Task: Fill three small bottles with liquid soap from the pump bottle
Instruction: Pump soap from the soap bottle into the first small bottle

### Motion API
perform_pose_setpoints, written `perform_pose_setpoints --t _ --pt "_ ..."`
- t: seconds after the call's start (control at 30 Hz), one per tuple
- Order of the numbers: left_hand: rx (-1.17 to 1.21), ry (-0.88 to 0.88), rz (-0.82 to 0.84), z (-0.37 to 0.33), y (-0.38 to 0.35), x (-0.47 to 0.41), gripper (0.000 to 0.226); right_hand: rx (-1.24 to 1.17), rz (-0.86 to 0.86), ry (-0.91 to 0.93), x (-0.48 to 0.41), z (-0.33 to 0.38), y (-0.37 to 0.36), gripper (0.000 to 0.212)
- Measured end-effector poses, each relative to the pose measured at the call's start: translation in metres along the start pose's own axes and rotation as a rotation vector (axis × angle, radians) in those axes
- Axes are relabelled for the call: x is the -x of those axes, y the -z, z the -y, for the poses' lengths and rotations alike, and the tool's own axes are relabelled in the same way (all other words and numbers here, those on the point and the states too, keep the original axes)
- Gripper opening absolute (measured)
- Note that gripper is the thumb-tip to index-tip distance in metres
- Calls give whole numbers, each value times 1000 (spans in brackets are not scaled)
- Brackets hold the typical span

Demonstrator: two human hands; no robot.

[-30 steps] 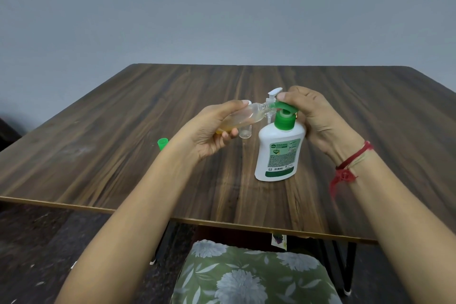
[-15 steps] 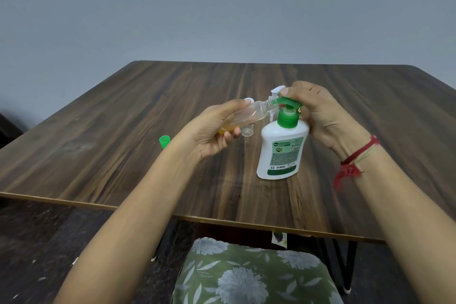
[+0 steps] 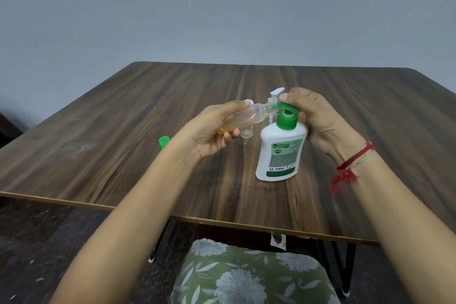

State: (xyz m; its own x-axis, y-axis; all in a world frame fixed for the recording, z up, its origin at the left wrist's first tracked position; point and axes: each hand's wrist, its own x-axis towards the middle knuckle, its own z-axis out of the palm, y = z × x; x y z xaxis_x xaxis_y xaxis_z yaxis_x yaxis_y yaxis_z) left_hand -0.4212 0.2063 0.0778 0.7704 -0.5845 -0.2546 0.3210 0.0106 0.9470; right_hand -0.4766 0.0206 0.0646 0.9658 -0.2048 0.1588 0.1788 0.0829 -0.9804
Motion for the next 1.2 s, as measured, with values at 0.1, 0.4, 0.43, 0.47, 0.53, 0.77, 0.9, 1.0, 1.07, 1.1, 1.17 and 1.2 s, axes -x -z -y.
perform_pose_setpoints --t 0.1,0.4,0.43,0.47,0.53,0.77,0.9,1.0,1.07,1.1,1.17,1.2 --pt "35 17 17 2 0 0 15 14 1 -8 -2 4 0 40" --pt "54 22 13 4 -1 -1 12 4 -14 3 -2 2 2 41" --pt "55 21 15 4 -1 -1 12 23 -4 6 -3 5 3 43" --pt "52 15 14 3 -1 -1 13 38 1 7 -4 6 4 44" --pt "35 2 5 1 -1 -2 14 22 -9 8 -3 3 4 41" --pt "55 20 6 4 -2 -2 12 19 -9 12 -2 6 2 39" --pt "31 5 -5 2 -1 -2 14 -31 -25 14 -1 -3 1 37" --pt "53 26 9 4 -1 -1 13 -9 -17 13 -1 -3 0 43" --pt "51 19 11 1 -1 -1 14 19 -5 19 -3 3 2 44" --pt "43 10 8 0 -1 -1 15 19 -4 25 -4 5 2 41" --pt "19 -9 -4 -3 -1 -1 16 5 -13 26 -3 2 3 39" --pt "7 -10 -11 -3 -1 -1 16 -8 -16 23 -3 -1 2 39"
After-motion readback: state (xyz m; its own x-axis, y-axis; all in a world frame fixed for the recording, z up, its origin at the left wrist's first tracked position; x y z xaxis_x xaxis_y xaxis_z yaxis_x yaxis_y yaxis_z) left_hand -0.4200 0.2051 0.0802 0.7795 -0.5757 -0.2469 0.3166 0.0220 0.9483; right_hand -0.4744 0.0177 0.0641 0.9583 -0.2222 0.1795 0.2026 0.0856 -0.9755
